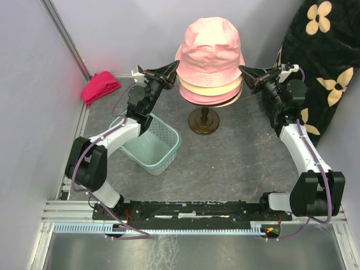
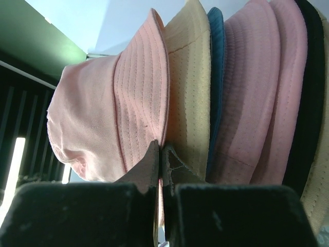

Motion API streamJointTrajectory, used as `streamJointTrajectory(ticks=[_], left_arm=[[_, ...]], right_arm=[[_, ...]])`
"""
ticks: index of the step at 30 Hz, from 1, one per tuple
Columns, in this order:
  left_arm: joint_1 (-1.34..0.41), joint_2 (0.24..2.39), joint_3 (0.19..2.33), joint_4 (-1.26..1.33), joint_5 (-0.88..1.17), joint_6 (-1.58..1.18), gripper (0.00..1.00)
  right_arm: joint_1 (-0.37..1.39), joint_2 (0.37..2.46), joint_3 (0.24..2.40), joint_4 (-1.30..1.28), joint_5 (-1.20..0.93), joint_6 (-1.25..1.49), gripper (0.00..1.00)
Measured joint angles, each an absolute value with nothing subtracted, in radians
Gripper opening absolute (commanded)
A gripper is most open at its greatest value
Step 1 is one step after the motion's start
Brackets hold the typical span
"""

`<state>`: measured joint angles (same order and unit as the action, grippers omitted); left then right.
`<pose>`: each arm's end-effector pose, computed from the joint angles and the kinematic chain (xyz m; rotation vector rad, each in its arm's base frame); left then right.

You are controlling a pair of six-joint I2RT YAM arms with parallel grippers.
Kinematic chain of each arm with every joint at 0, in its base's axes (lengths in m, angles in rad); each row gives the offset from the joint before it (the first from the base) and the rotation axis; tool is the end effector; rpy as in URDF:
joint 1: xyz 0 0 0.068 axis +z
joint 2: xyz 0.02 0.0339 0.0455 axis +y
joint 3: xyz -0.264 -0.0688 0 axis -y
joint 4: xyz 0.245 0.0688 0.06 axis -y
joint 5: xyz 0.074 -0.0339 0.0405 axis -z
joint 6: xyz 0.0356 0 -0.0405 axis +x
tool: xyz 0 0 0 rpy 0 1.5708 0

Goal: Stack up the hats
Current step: Stack the hat on the hat.

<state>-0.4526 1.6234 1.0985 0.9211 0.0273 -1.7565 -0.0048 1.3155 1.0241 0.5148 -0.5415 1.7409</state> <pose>0.3387 -0.1658 0.3486 -0.8403 1.1491 -1.9187 0.3072 0.0169 0.3792 0.8413 1.4092 1.7599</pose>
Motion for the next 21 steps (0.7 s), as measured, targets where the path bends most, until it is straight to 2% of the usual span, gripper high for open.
streamJointTrajectory(ticks=[21], left_arm=[[-0.453, 1.58, 1.123, 0.731, 0.037, -1.756, 0.03]], right_arm=[[-0.005, 1.329, 1.024, 0.523, -0.549, 1.71, 0.02]])
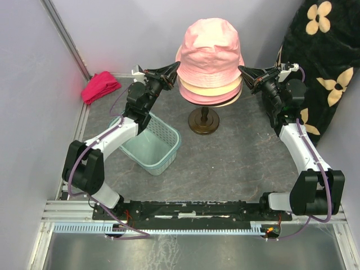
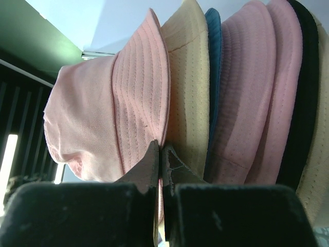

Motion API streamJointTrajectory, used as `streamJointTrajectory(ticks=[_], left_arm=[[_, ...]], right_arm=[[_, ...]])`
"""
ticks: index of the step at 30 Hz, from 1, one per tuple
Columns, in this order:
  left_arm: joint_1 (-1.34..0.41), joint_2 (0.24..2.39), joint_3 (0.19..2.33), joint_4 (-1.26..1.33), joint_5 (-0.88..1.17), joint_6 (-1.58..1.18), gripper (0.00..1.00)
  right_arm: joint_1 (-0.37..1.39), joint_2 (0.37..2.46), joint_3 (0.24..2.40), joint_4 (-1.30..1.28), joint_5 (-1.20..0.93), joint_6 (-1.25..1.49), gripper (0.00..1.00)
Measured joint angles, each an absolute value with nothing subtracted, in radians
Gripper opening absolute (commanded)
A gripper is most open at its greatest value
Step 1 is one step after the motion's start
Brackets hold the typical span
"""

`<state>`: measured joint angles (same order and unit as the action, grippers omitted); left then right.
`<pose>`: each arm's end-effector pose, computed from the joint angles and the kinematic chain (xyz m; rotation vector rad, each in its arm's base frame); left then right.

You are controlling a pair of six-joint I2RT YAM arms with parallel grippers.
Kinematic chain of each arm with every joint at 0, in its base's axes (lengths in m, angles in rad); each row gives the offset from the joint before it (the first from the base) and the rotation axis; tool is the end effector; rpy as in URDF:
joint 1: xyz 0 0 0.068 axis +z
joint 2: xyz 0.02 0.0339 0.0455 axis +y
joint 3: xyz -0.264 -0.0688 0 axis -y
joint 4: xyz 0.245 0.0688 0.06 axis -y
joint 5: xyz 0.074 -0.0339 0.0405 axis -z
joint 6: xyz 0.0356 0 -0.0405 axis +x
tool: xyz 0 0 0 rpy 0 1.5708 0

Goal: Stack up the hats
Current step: Stack the hat on the hat.

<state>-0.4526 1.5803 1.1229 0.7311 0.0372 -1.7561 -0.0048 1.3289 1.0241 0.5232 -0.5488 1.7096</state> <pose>0.3360 -0.1649 0.3527 -0.9191 1.2680 -1.8581 0.3105 0.0171 0.3761 0.8149 1.4240 1.7395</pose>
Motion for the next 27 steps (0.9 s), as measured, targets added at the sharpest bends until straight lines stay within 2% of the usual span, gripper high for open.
streamJointTrajectory(ticks=[13, 18, 27], left_arm=[[-0.443, 1.576, 1.143, 0.686, 0.063, -1.739, 0.03], [-0.435, 1.579, 1.159, 0.674, 0.087, -1.716, 0.05], [-0.417, 1.588, 1.156, 0.588, 0.089, -1.673, 0.37]], right_arm=[[-0.005, 1.328, 1.024, 0.516, -0.548, 1.696, 0.02], [-0.006, 1.325, 1.034, 0.502, -0.545, 1.681, 0.12], [-0.021, 1.325, 1.037, 0.45, -0.541, 1.658, 0.36]])
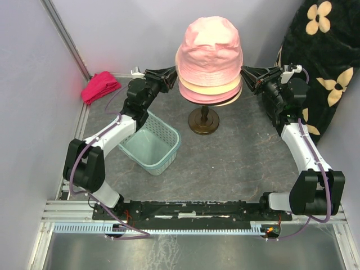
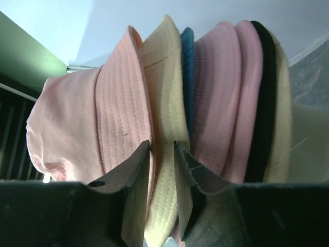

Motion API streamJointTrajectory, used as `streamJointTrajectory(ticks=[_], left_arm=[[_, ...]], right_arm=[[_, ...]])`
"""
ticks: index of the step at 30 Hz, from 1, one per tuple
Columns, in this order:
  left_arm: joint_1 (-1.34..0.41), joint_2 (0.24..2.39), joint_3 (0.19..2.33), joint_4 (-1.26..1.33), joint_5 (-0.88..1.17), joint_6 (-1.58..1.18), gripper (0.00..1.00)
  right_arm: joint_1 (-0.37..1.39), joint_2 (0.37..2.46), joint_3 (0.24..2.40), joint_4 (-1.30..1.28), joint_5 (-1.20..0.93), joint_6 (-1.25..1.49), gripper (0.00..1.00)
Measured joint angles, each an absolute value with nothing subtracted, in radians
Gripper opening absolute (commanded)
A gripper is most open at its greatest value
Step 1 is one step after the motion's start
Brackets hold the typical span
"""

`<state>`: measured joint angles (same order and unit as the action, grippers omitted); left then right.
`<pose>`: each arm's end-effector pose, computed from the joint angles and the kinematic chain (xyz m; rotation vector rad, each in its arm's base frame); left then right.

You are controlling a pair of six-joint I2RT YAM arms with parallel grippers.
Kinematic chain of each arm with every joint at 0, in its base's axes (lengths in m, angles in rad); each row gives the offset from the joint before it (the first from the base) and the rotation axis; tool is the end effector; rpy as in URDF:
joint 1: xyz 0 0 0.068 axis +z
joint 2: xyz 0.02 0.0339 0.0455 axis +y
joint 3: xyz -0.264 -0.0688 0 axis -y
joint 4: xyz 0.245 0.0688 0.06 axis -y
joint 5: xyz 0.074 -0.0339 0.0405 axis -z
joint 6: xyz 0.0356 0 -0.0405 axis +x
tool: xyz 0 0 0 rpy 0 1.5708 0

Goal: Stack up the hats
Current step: Stack the hat on the hat, then reset both arms

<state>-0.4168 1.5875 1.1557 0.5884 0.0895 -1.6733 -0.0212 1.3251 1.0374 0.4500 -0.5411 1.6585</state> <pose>0.3463 -0.1568 0.3465 -0.9141 1.4078 -1.7344 0.3112 0.0117 0.3745 0.8408 1.4540 1.6749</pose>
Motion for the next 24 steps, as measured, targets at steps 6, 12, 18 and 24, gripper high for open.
streamJointTrajectory(ticks=[6, 12, 18, 24], left_arm=[[-0.408, 1.598, 1.155, 0.48, 0.086, -1.628, 0.48], [-0.387, 1.557, 1.155, 0.393, 0.062, -1.592, 0.48], [-0.316, 1.398, 1.172, 0.218, -0.031, -1.457, 0.5], [-0.281, 1.286, 1.352, -0.012, -0.233, -1.129, 0.5]], right_arm=[[-0.027, 1.325, 1.043, 0.41, -0.538, 1.633, 0.41], [-0.048, 1.311, 1.069, 0.289, -0.539, 1.556, 0.45], [-0.095, 1.259, 1.222, -0.02, -0.492, 1.304, 0.49], [-0.1, 1.246, 1.457, -0.364, -0.289, 0.921, 0.56]])
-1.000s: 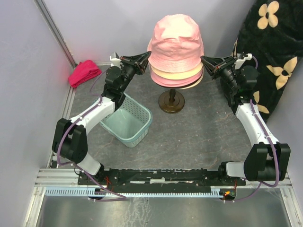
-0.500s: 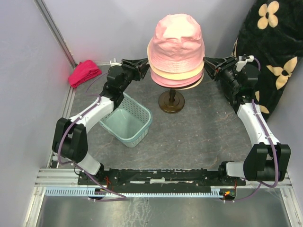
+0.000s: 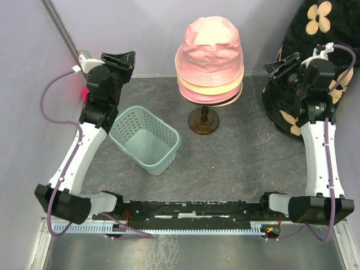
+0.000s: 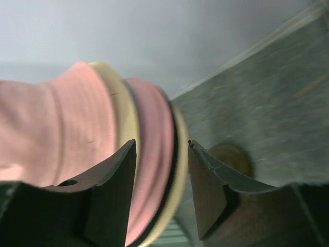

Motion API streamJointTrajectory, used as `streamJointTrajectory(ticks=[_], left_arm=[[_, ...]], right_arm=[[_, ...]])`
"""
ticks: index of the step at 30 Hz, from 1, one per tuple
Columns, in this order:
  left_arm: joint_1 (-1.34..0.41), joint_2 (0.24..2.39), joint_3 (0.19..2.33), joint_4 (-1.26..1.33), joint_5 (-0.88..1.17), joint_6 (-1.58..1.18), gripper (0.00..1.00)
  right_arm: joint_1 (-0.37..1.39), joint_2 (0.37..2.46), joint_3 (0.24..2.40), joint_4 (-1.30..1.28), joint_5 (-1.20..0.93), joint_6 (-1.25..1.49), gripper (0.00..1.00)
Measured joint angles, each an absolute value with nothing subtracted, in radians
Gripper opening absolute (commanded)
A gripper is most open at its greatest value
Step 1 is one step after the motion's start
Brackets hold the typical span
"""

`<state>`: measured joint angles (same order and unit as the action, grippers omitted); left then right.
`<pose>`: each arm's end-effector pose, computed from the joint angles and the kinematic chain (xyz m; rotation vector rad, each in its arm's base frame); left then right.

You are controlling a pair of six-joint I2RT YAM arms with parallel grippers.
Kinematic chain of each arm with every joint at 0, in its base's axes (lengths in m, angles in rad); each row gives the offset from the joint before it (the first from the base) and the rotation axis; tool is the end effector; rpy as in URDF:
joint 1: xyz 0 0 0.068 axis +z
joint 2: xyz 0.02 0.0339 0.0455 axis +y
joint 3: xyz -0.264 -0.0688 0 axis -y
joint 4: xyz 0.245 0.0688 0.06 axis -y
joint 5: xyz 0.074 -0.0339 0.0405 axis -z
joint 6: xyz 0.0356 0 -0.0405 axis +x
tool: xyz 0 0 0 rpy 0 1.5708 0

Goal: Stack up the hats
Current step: Reset both arms

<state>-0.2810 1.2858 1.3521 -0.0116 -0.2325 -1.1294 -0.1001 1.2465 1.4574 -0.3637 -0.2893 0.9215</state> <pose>0.2855 -0.0739 0.4489 -0.8292 1.3619 -0.9427 0.2694 -0.0169 0.4572 0.6762 1.6616 0.8474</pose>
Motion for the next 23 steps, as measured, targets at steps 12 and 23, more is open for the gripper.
streamJointTrajectory(ticks=[12, 23], left_arm=[[-0.291, 1.144, 1.095, -0.068, -0.685, -0.689, 0.5], [-0.304, 1.149, 0.98, -0.047, -0.75, -0.611, 0.51]], right_arm=[[0.036, 1.318, 1.439, -0.708, 0.285, 0.509, 0.72], [0.15, 1.314, 1.358, -0.742, 0.575, 0.473, 0.78]])
